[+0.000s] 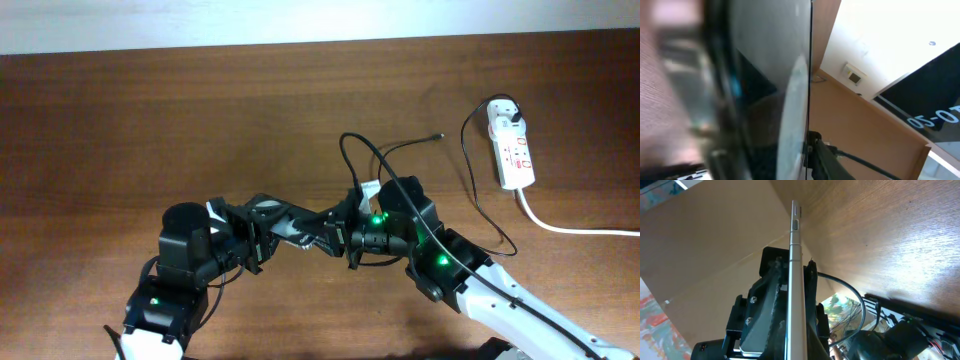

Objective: Plug charger to phone and switch on socket
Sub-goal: 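Grasp the USB-C cable plug with the right gripper and lift it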

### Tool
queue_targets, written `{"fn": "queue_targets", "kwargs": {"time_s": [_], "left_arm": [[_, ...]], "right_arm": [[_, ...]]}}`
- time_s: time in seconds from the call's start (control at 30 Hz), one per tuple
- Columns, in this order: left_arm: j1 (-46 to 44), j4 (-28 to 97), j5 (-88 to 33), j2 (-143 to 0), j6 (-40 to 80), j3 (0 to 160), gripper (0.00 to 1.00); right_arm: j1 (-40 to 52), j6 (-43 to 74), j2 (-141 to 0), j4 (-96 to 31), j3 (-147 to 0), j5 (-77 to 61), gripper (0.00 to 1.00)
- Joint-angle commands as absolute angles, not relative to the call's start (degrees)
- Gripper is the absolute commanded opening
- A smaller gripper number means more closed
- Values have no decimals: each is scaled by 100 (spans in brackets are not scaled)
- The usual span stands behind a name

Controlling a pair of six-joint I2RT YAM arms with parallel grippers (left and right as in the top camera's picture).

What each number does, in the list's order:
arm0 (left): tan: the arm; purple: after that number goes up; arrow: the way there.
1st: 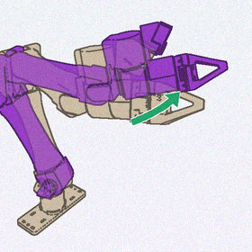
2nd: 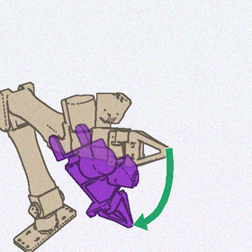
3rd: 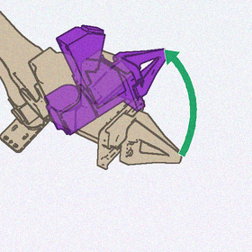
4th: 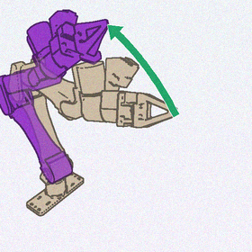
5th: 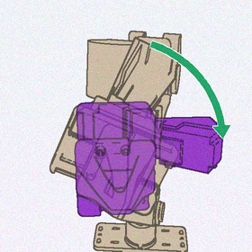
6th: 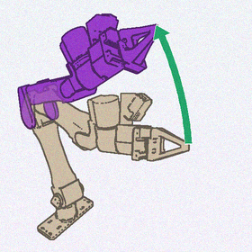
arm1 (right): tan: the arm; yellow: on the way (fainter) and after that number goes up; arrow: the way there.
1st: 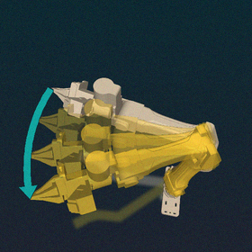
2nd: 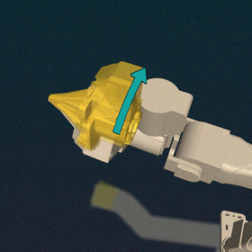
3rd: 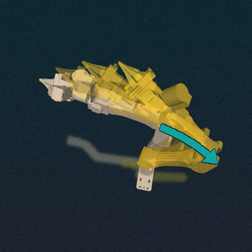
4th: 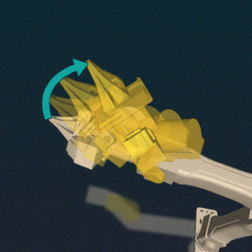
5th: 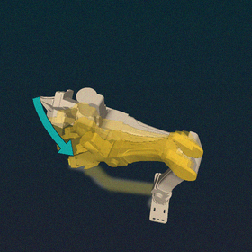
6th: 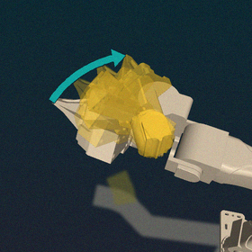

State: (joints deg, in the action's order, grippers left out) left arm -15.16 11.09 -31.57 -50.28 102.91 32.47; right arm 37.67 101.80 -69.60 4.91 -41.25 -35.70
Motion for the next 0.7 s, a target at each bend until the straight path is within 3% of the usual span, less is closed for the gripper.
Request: {"fn": "queue_targets", "kwargs": {"time_s": [0.0, 0.1, 0.27, 0.37, 0.43, 0.5, 0.53, 0.63, 0.67], "left_arm": [[-1540, 987, -3218, -5019, 10283, 3282, 4], [-1540, 987, -3216, -5019, 10283, 3282, 0], [-1538, 991, -2604, -5019, 10171, 3282, 0], [-1533, 987, -1699, -5078, 8820, 3282, 0], [-1533, 989, -1706, -5426, 8014, 3282, 0], [-1533, 982, -1992, -5870, 7769, 3282, 1], [-1535, 943, -2244, -6156, 7487, 3282, 1], [-1538, 757, -3173, -6904, 6851, 3282, 0], [-1540, 558, -3430, -7126, 6530, 3282, 0]], "right_arm": [[3785, 10147, -6938, 478, -4180, -3682, 11], [3785, 10145, -6938, 478, -4180, -3656, 11], [3785, 10077, -6938, 134, -4180, -3433, 41], [3785, 9253, -6938, -891, -4180, -2421, 53], [3785, 8265, -6938, -1616, -4180, -1470, 68], [3785, 8009, -6938, -2290, -4180, -617, 81], [3785, 7846, -6938, -2770, -4180, 10, 93], [3780, 7789, -7067, -3592, -4180, 1710, 95], [3752, 7564, -7078, -3621, -4182, 1903, 90]]}}
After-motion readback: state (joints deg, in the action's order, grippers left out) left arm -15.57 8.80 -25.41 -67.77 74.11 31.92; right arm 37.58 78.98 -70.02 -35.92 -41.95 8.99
